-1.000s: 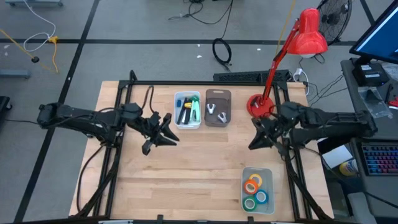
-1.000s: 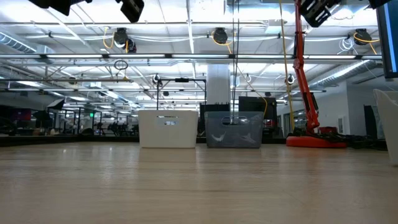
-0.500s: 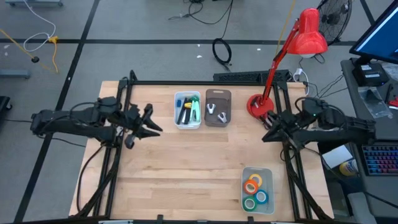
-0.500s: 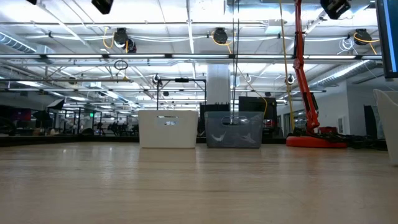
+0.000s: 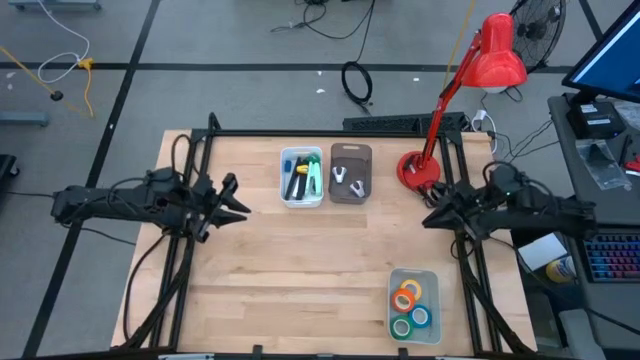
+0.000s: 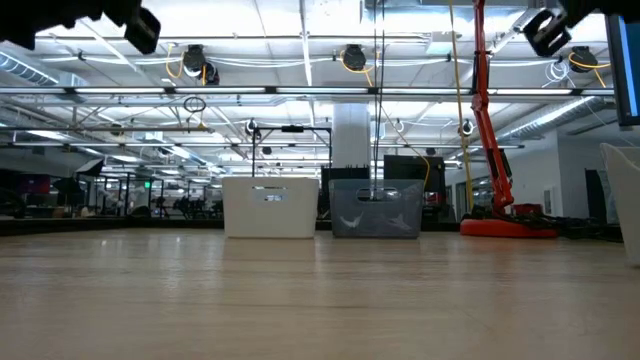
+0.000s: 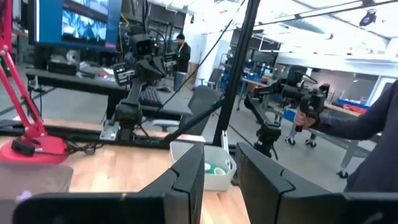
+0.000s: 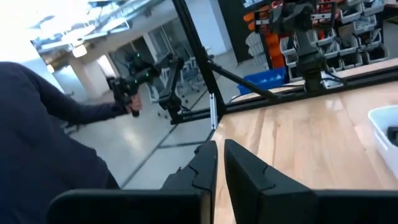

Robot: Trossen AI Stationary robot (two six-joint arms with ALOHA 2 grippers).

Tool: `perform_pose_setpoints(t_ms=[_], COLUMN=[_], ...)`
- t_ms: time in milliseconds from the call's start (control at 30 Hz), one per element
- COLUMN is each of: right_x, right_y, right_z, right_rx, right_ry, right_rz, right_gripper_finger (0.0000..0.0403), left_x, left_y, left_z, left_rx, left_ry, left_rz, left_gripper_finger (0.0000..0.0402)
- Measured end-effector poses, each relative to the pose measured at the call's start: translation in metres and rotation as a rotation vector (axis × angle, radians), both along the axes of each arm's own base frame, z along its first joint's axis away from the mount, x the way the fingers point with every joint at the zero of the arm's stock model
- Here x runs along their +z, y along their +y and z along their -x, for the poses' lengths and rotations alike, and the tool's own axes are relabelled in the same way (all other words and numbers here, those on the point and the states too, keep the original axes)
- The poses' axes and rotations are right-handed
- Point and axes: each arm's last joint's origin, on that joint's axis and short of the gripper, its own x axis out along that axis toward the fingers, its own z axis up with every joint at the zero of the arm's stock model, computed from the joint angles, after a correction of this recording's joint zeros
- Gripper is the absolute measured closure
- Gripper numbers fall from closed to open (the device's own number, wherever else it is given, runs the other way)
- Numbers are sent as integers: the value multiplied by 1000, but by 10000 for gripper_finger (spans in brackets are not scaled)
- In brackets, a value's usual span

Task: Pick and place Stapler, Stapler remover, tape
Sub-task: Return to Home Position

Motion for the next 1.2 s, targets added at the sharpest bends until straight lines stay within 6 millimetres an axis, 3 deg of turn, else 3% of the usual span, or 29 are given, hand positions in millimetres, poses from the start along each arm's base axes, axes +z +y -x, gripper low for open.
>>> perform_pose_setpoints(t_ms=[233, 400, 633, 933, 1200], right_x=[-44, -61, -67, -77, -82], right_y=[-1, 0, 0, -7, -8], right_z=[-7, 0, 8, 3, 3], right_rx=[0, 5, -14, -285, -289], right_ry=[-17, -49, -90, -29, 18], right_rz=[-77, -97, -89, 32, 67], right_gripper_finger=[380, 382, 382, 383, 383], left_x=[-26, -33, -49, -69, -81], left_y=[-1, -1, -1, 1, 3], left_z=[-3, 0, 8, 10, 9], left_rx=[33, 32, 44, 104, 158], left_ry=[60, 21, 2, 29, 76], left_rz=[-17, -53, -52, -59, -136], left_gripper_finger=[307, 307, 307, 307, 307])
